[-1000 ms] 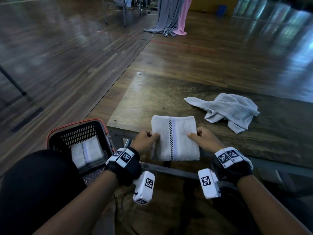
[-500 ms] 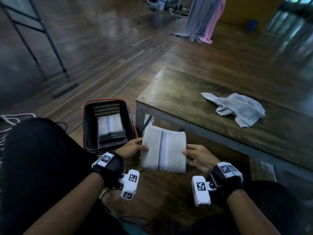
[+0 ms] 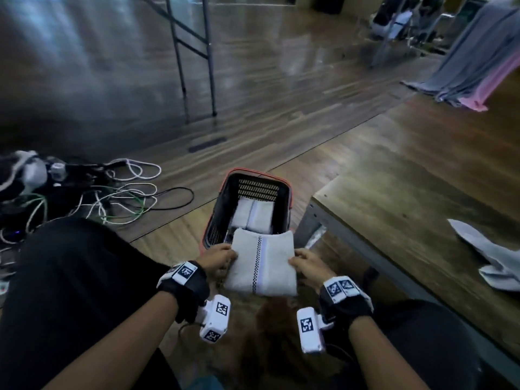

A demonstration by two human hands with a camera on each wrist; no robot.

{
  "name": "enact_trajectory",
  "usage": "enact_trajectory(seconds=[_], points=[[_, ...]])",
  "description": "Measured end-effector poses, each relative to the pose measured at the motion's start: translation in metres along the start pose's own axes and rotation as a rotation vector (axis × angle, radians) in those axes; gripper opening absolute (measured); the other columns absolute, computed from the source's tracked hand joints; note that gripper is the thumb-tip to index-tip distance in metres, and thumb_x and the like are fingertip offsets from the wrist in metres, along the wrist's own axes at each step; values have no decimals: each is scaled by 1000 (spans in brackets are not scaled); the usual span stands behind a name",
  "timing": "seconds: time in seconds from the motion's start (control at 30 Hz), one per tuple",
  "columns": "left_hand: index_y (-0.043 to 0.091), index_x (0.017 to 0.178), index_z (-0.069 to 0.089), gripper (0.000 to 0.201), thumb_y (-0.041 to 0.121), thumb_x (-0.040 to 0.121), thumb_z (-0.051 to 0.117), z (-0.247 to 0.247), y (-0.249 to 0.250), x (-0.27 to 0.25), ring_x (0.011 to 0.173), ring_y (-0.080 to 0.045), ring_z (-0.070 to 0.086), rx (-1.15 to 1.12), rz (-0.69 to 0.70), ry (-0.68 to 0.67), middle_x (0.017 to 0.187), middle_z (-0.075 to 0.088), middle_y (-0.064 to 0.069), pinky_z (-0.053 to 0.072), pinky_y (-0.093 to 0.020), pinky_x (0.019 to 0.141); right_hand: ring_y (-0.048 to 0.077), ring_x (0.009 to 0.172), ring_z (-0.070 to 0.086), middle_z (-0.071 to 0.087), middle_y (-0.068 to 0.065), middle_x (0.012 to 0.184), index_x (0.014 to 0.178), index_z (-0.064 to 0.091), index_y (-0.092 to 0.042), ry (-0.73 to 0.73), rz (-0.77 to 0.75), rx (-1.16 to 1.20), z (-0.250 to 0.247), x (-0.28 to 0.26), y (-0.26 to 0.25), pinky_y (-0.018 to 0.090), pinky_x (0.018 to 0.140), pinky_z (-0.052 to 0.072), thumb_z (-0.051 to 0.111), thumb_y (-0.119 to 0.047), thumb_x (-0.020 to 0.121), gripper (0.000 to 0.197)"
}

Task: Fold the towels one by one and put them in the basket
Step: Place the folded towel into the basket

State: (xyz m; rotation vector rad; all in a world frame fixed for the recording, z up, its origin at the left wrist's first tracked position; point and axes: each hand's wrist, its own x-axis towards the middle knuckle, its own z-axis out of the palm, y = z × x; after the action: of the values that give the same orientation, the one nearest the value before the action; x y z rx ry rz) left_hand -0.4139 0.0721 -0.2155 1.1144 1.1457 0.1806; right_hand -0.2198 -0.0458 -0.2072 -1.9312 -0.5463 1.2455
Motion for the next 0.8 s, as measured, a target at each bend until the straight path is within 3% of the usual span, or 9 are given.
enact_trajectory(seconds=[0.1, 0.2, 0.3, 0.37, 0.5, 0.6, 0.8], points=[[16, 66, 46, 24, 2, 85, 48, -13, 11, 51, 47, -14, 34, 78, -30, 44, 60, 37, -4, 23, -19, 50, 25, 87, 61, 66, 9, 94, 104, 62, -10, -15, 8, -115, 16, 58, -10, 31, 75, 46, 52, -10, 86, 21], [12, 68, 52, 18, 0, 82, 49, -22, 28, 116, 59, -20, 45, 258, -7, 115, 66, 48, -9, 33, -26, 55, 29, 90, 62, 67, 19, 100, 103, 64, 0, 1, 5, -144, 33, 124, -25, 30, 75, 44, 48, -3, 86, 23], [4, 82, 60, 13, -1, 81, 48, -30, 43, 188, 81, -28, 58, 393, 22, 176, 85, 61, -18, 44, -31, 68, 29, 98, 60, 65, 19, 112, 108, 62, -1, 104, 40, -143, 50, 194, -36, 28, 77, 42, 45, -2, 86, 28], [-1, 99, 62, 24, 0, 81, 47, -32, 46, 238, 98, -34, 61, 465, 13, 184, 104, 64, -21, 48, -35, 80, 32, 109, 57, 62, 18, 120, 116, 59, -1, 179, 71, -146, 57, 240, -37, 28, 83, 42, 43, -2, 87, 34], [-1, 109, 59, 29, 3, 82, 48, -23, 50, 318, 108, -35, 57, 540, 47, 212, 116, 61, -21, 45, -33, 85, 34, 107, 57, 61, 21, 119, 116, 58, 2, 323, 111, -134, 59, 313, -30, 28, 74, 39, 41, -2, 87, 34], [2, 118, 54, 35, 3, 84, 47, -13, 48, 358, 111, -35, 55, 521, 41, 236, 121, 59, -19, 42, -30, 85, 34, 107, 56, 61, 21, 118, 115, 58, 3, 406, 121, -114, 57, 349, -22, 25, 70, 34, 40, 0, 87, 33], [4, 127, 45, 40, 2, 87, 46, -4, 31, 386, 115, -34, 52, 514, 18, 321, 126, 56, -18, 40, -31, 88, 35, 116, 52, 56, 20, 126, 124, 51, -2, 499, 87, -76, 69, 370, 1, 31, 91, 41, 40, -3, 90, 36]])
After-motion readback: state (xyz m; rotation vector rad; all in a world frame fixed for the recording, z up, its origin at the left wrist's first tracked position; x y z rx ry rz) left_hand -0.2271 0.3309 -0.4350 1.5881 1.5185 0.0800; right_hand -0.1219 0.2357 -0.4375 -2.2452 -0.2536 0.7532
